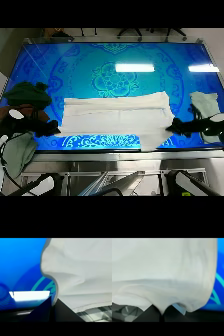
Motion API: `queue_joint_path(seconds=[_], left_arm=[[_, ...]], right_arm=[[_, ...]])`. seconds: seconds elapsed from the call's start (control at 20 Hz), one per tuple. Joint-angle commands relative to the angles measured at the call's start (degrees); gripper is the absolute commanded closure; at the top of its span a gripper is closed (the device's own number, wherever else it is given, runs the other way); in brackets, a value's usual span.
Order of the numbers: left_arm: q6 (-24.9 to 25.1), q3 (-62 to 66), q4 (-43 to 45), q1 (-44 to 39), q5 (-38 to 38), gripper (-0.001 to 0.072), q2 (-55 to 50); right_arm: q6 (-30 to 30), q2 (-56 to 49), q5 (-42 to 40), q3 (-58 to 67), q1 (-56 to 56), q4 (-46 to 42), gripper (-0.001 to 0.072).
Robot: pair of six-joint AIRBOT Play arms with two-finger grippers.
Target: Fold the shirts.
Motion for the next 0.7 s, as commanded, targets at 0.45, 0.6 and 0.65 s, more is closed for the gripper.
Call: queue_joint_path(seconds=[0.45, 0.6, 0.65], left_arm=[[-4.04, 33.29, 0.68, -9.49, 3.23, 0.0695, -24.17], [-4.04, 39.69, 0.63, -9.84, 1.86, 0.0692, -30.25], [-4.04, 41.11, 0.59, -9.84, 0.48, 0.0691, -31.52]], right_arm=[[-9.2, -32.74, -15.5, 34.53, 13.29, 10.21, 0.0685], [-9.57, -36.44, -16.39, 35.69, 13.16, 9.68, 0.0682], [-9.9, -36.46, -17.09, 35.69, 13.16, 8.7, 0.0677]])
